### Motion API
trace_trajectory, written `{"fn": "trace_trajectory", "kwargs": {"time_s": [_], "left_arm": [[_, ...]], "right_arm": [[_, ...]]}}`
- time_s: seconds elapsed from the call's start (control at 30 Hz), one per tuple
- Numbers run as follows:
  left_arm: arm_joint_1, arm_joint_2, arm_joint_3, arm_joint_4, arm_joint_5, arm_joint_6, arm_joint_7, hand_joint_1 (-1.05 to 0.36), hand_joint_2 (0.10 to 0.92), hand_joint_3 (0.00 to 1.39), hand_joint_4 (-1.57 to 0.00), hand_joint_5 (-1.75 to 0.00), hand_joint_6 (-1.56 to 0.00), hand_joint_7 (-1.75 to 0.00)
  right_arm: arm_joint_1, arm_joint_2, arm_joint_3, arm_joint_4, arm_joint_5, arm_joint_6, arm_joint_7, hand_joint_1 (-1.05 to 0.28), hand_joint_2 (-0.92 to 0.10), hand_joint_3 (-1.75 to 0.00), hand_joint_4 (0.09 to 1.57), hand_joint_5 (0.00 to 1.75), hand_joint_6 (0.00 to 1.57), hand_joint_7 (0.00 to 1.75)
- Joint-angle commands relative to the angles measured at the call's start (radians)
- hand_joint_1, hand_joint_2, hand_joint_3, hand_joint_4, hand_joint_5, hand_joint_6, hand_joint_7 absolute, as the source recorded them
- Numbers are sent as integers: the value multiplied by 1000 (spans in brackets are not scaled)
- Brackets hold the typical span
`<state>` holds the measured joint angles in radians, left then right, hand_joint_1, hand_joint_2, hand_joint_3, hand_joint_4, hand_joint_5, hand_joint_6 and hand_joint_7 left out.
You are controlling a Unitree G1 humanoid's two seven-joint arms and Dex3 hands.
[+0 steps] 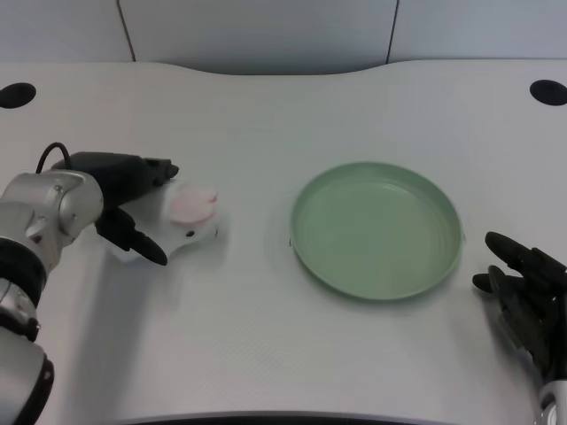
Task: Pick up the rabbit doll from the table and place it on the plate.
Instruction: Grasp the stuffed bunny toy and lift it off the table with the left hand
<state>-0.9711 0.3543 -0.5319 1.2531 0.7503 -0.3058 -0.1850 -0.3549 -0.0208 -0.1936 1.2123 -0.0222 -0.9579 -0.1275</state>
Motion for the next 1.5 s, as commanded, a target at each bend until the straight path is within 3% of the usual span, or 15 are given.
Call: {"fn": "trace_trajectory", "kwargs": {"time_s": [0.03,0.13,0.3,0.43,0.6,0.7,0.87,0.97,1.13,1.17,1.27,1.37,1.4,1.43,1.5], "left_arm": [[-25,-11,-38,36,30,21,31,-1048,920,27,-81,-50,-94,-66],[-28,-22,-61,53,44,35,44,-1048,920,25,-57,-38,-82,-54],[-19,-41,-116,75,88,58,145,-1048,906,12,-19,-18,-63,-38],[-18,-50,-139,88,101,71,216,-987,880,2,-6,-13,-64,-31],[-24,-61,-145,103,106,87,263,-923,866,0,-29,-27,-74,-28],[-25,-59,-141,103,104,84,291,-869,855,0,-81,-58,-119,-43],[-18,-54,-126,107,90,85,332,-667,810,1,-324,-249,-437,-163],[-15,-52,-111,110,77,87,319,-596,805,0,-329,-341,-538,-189],[-9,-47,-95,112,56,79,309,-532,797,0,-262,-663,-622,-263],[-9,-46,-94,113,53,78,302,-520,803,1,-267,-870,-596,-444],[-14,-50,-89,115,49,89,270,-497,803,0,-399,-1140,-528,-841],[-19,-56,-93,117,56,112,245,-470,799,1,-490,-1307,-539,-1006],[-19,-56,-97,117,62,116,251,-431,796,1,-456,-1539,-471,-1326],[-19,-56,-99,116,65,120,257,-407,788,0,-470,-1640,-431,-1527],[-16,-54,-93,115,60,119,276,-347,793,6,-536,-1724,-448,-1694]], "right_arm": [[18,-14,-2,3,-3,-16,-14,-273,-921,-279,720,790,928,24],[22,-12,-1,-3,-4,-18,-23,-272,-921,-280,737,786,933,26],[35,-13,-3,7,4,-36,-14,-276,-921,-274,750,768,929,22],[42,-12,-7,8,15,-52,10,-275,-921,-280,756,753,918,16],[41,-13,-21,14,30,-57,42,-286,-921,-289,762,736,907,8],[40,-12,-24,13,28,-61,42,-284,-921,-288,773,732,918,14],[42,-10,-40,20,48,-80,80,-274,-921,-281,783,713,914,11],[47,-10,-38,17,37,-81,63,-270,-921,-276,798,703,916,11],[56,-9,-30,9,27,-88,44,-249,-921,-288,801,698,922,13],[57,-10,-28,9,23,-87,37,-260,-921,-288,796,697,925,14],[60,-11,-25,8,14,-86,22,-260,-921,-286,793,697,924,13],[59,-15,-23,9,7,-90,16,-257,-921,-284,788,695,924,13],[59,-14,-25,9,7,-92,17,-264,-921,-283,793,697,925,13],[58,-14,-26,9,7,-92,16,-265,-921,-282,798,698,928,14],[60,-13,-24,8,4,-86,13,-267,-921,-283,792,692,925,12]]}}
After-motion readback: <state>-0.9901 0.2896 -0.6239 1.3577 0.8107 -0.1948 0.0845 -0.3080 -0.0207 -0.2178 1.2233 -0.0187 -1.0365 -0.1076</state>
